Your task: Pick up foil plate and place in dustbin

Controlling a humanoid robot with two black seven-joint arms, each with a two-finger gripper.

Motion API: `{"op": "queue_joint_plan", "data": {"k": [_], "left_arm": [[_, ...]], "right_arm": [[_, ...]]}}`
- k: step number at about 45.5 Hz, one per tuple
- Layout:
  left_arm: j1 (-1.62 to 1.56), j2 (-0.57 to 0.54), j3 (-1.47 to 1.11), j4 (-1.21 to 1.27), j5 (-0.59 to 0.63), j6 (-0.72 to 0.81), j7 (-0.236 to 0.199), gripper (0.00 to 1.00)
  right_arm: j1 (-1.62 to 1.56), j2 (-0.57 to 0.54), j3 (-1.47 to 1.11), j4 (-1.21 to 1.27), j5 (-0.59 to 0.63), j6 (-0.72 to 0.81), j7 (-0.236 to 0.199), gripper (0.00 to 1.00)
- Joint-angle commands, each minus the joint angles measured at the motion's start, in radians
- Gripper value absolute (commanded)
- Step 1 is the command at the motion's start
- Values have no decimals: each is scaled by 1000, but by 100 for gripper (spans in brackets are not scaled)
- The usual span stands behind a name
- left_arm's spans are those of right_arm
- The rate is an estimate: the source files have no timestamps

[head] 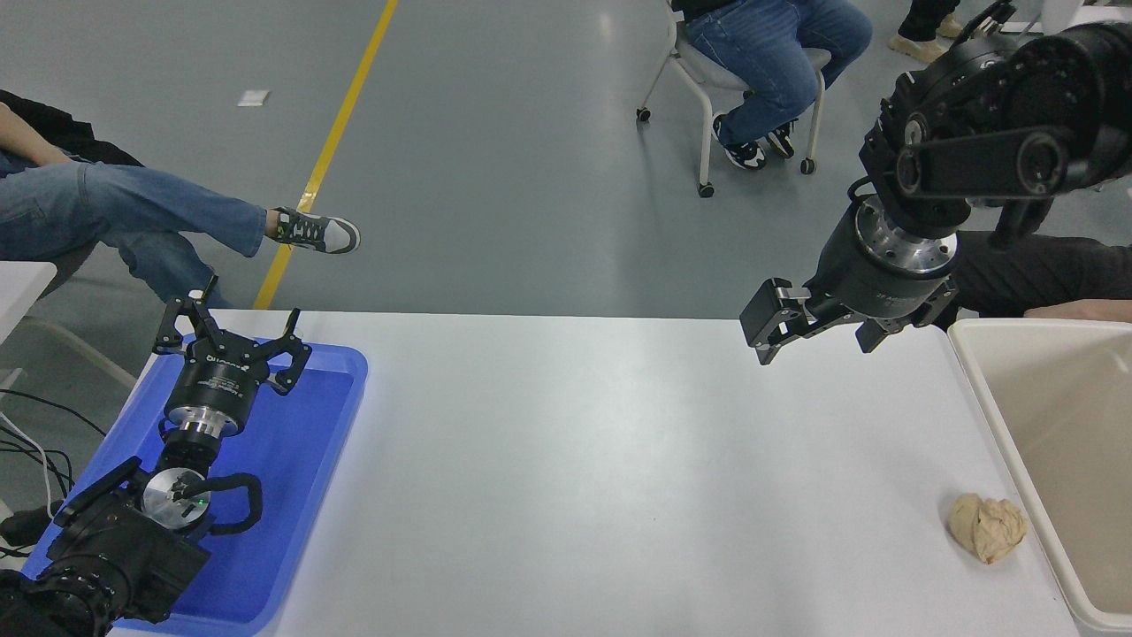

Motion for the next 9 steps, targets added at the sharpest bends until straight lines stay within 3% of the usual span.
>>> {"op": "queue_joint_plan", "data": {"k": [1,9], "left_arm": [[0,0,0,-3,0,0,0,100],[0,1,0,0,0,0,0,100]], "right_arm": [[0,-17,-14,1,3,0,0,100],[0,-25,-14,3,3,0,0,100]]}}
